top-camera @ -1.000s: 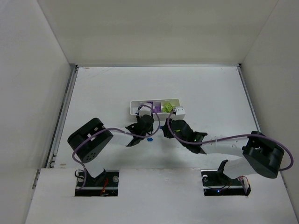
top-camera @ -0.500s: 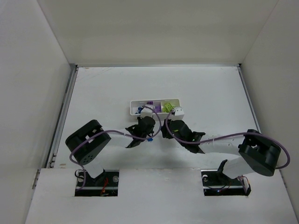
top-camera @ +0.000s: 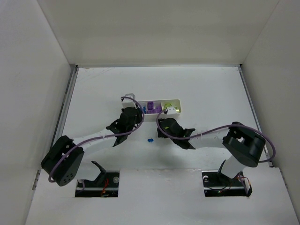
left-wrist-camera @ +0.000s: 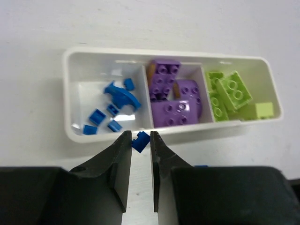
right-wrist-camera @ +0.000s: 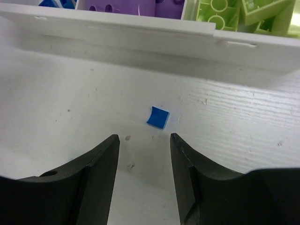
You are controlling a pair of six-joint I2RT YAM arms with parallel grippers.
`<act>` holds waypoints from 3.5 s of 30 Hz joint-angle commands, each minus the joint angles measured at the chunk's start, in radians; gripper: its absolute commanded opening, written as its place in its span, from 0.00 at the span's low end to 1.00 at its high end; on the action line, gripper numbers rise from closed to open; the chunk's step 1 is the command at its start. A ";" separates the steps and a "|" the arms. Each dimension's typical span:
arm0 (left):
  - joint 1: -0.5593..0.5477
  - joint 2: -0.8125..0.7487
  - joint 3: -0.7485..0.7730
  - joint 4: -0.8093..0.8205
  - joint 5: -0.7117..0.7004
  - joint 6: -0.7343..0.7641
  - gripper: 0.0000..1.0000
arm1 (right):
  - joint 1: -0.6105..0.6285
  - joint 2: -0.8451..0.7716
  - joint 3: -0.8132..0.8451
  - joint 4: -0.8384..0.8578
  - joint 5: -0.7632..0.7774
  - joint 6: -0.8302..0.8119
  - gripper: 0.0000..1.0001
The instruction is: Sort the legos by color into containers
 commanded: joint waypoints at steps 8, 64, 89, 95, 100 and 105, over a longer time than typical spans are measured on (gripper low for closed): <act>0.130 0.116 0.092 0.024 0.054 -0.029 0.11 | 0.005 0.076 0.111 -0.079 0.106 -0.028 0.49; -0.292 -0.476 -0.392 -0.204 -0.167 -0.286 0.42 | 0.037 0.146 0.465 -0.110 -0.013 -0.146 0.25; -0.445 -0.027 -0.224 -0.034 -0.175 -0.273 0.38 | 0.011 0.042 0.308 -0.047 0.014 -0.103 0.50; -0.421 0.050 -0.158 -0.040 -0.207 -0.207 0.36 | 0.029 -0.004 0.240 -0.013 0.024 -0.083 0.50; -0.401 0.105 -0.112 -0.037 -0.209 -0.155 0.32 | 0.037 -0.040 0.196 0.013 0.031 -0.079 0.50; -0.405 0.122 -0.092 -0.031 -0.212 -0.139 0.25 | 0.023 -0.106 0.127 0.025 0.034 -0.074 0.51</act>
